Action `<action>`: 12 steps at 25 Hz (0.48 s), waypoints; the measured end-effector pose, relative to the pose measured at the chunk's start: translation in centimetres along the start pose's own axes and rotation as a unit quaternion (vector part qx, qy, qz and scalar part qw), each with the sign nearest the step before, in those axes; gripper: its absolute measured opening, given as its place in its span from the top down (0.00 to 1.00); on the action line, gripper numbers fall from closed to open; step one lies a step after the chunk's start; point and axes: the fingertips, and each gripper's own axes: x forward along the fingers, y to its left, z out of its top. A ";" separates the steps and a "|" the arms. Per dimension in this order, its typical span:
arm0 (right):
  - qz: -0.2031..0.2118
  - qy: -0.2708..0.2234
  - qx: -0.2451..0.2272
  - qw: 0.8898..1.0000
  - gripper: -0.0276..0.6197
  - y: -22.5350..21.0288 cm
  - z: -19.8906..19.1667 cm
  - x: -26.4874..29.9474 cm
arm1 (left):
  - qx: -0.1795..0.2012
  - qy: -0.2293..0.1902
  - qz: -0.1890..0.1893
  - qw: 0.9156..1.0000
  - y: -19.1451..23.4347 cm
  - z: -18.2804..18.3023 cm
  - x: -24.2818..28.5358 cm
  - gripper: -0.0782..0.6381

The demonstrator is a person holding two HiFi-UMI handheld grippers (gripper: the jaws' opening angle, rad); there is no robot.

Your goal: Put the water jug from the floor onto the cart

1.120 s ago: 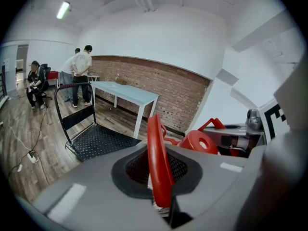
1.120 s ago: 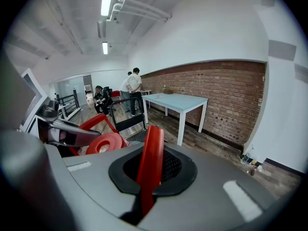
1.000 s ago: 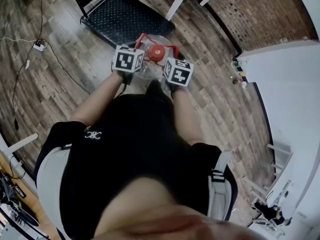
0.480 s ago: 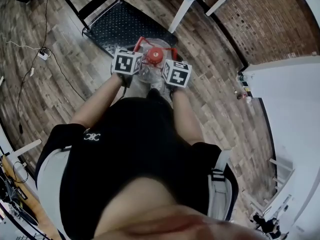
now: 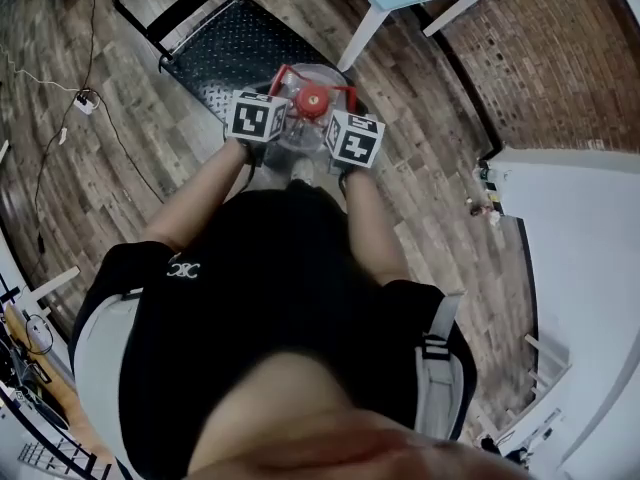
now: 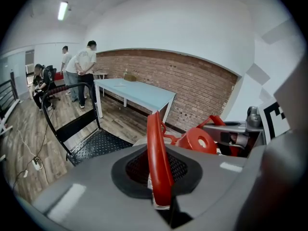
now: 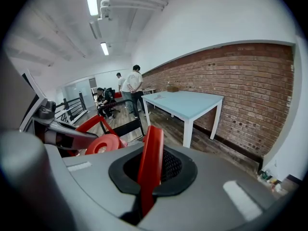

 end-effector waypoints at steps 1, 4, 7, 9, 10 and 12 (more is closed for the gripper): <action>0.003 0.003 -0.002 1.000 0.94 -0.5 0.5 0.9 | -0.002 0.003 0.003 1.000 0.1 0.5 0.8 0.86; 0.012 0.014 -0.009 1.000 0.93 -2.0 1.6 3.2 | -0.008 0.011 0.013 1.000 0.1 1.7 3.4 0.86; 0.019 0.024 -0.014 0.999 0.93 -3.6 2.5 5.8 | -0.014 0.017 0.020 1.000 0.3 3.3 5.8 0.86; 0.022 0.029 -0.018 0.999 0.93 -4.4 3.1 7.5 | -0.018 0.021 0.025 0.999 0.7 4.1 7.4 0.86; 0.024 0.031 -0.020 0.999 0.93 -4.8 3.3 8.3 | -0.021 0.022 0.028 0.999 0.8 4.5 8.2 0.86; 0.027 0.036 -0.022 0.999 0.93 -5.8 3.7 9.7 | -0.026 0.026 0.031 0.999 0.9 5.1 9.8 0.86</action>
